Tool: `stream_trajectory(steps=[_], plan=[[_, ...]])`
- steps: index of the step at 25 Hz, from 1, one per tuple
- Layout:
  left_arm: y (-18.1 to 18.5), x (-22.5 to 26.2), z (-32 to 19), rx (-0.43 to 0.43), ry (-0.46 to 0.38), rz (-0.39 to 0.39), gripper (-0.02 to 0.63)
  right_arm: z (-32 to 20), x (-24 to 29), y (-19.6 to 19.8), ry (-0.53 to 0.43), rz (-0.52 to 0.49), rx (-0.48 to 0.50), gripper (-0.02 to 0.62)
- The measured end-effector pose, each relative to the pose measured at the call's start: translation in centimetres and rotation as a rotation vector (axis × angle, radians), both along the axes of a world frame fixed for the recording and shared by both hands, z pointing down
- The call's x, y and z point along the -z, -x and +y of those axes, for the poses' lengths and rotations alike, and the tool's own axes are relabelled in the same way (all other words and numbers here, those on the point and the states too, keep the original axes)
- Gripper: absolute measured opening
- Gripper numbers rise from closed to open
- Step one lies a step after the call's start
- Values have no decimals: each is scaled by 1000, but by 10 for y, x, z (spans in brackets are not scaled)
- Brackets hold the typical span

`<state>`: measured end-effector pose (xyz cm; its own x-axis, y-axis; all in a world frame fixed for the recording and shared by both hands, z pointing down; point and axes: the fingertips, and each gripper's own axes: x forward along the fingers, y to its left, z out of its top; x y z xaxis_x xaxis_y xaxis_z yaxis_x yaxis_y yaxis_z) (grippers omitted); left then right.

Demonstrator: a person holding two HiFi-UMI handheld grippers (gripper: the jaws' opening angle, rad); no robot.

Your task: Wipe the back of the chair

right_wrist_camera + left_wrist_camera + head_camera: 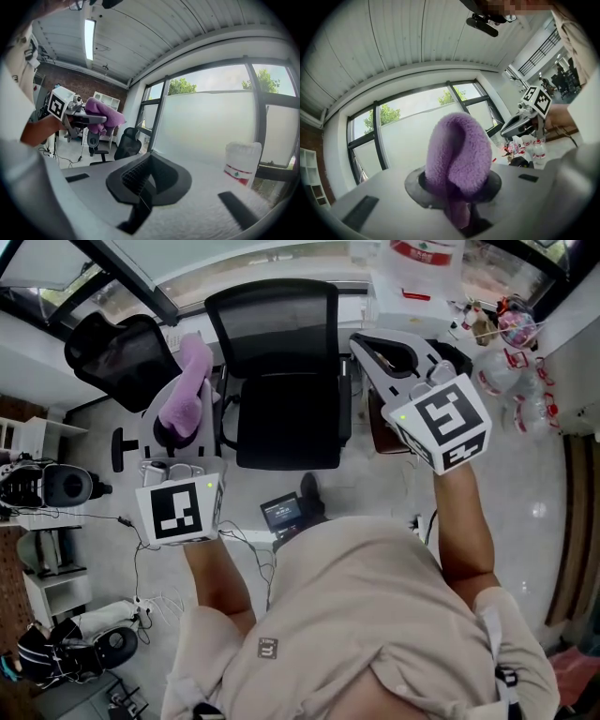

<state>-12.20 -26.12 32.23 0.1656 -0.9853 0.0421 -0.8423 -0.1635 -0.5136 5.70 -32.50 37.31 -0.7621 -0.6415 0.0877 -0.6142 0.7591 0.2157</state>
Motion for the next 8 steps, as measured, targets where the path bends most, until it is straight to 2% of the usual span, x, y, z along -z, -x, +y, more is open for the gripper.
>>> stream_trajectory(steps=[8], plan=[[8,-15,-7,-10,18,-1,74,-7,-14,9,19,5,-2,-8]])
